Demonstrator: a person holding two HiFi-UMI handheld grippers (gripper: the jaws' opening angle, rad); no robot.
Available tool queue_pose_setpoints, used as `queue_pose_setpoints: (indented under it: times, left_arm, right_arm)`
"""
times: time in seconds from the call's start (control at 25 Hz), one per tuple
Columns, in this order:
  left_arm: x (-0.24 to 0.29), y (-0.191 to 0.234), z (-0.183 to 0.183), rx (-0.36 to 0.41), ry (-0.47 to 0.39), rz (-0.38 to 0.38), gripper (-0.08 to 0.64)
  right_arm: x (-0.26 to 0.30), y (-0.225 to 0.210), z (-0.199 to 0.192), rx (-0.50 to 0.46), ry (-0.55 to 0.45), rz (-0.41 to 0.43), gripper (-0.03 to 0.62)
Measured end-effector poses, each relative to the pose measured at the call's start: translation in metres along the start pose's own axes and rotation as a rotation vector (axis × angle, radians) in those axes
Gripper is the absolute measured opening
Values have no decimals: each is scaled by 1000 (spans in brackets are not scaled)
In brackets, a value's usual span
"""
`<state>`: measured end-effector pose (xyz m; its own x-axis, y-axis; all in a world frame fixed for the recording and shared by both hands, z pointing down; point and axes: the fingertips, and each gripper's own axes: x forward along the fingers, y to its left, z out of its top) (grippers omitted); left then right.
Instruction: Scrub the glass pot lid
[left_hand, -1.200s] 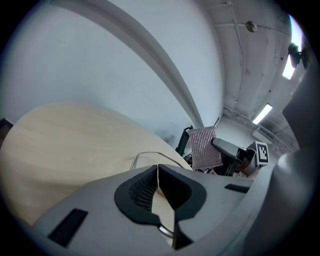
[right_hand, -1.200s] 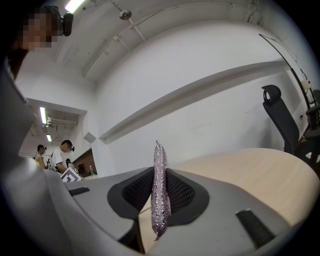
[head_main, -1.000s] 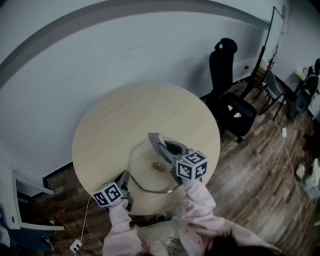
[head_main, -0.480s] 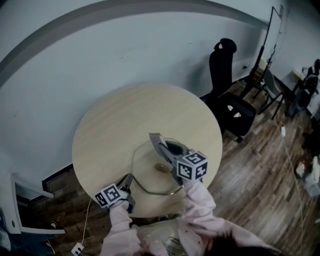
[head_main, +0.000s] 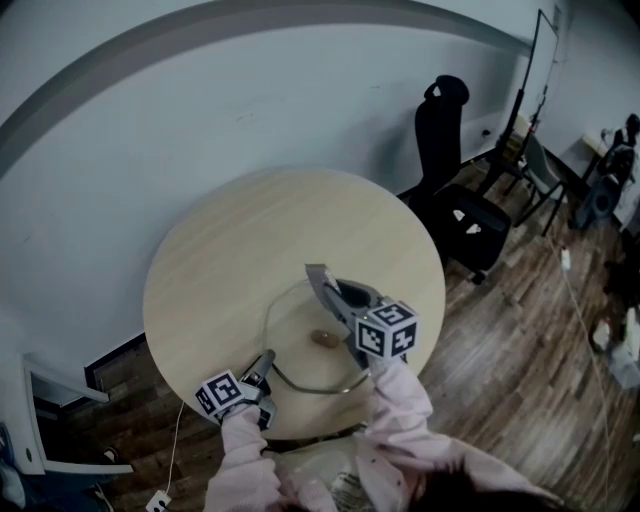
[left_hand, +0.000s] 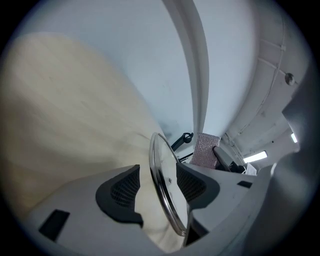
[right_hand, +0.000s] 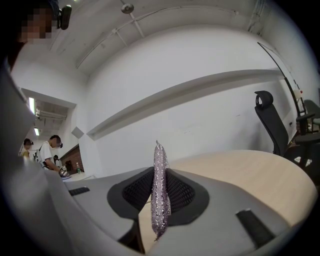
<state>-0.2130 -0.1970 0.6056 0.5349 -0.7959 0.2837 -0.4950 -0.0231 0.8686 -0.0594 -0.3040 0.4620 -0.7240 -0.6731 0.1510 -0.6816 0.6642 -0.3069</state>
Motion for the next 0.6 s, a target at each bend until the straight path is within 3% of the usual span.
queue_pose_setpoints:
  times: [0.36,0.6]
  left_arm:
    - [7,-2,-3,-99,21,-99,241]
    - [10,-6,-7,-126,47,-147,230]
  right_arm:
    - [10,-25,-16,-60,107,-117,83]
    - [14,-37,-26,-129,184,-173,83]
